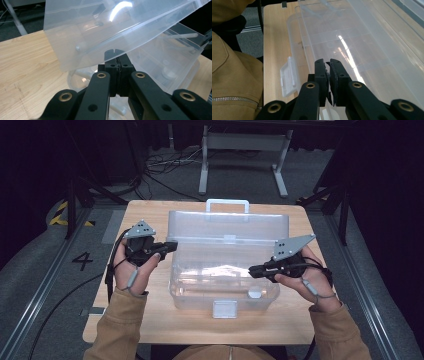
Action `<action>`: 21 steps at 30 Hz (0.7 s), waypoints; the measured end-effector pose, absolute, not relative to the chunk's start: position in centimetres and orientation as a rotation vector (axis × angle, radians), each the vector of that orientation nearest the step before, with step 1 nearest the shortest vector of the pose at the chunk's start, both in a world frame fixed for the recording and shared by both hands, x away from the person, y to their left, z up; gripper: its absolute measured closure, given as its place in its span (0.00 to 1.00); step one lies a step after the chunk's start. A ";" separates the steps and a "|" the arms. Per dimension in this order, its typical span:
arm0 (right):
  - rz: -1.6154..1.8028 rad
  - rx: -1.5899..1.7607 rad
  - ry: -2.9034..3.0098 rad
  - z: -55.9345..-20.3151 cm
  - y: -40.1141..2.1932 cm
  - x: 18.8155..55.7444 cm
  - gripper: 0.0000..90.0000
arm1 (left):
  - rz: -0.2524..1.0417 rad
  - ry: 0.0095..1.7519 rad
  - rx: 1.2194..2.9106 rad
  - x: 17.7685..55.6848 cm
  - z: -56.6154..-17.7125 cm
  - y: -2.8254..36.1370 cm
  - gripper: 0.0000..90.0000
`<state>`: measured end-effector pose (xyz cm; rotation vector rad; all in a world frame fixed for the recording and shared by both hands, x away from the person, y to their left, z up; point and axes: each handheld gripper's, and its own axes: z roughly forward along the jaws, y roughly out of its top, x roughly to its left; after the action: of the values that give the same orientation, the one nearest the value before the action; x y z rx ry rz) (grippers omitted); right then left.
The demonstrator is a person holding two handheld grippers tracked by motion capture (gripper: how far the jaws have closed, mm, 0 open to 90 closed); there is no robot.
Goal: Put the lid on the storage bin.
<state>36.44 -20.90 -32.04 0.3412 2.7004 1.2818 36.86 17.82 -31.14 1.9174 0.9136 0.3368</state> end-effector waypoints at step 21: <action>1.504 0.715 2.542 -32.0 -26.8 36.6 0.93 | 0.283 0.931 1.939 36.2 -31.1 18.4 0.99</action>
<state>36.64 -26.81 -31.96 0.7150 2.5418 1.5038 36.24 18.42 -31.10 1.9388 0.9313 0.2833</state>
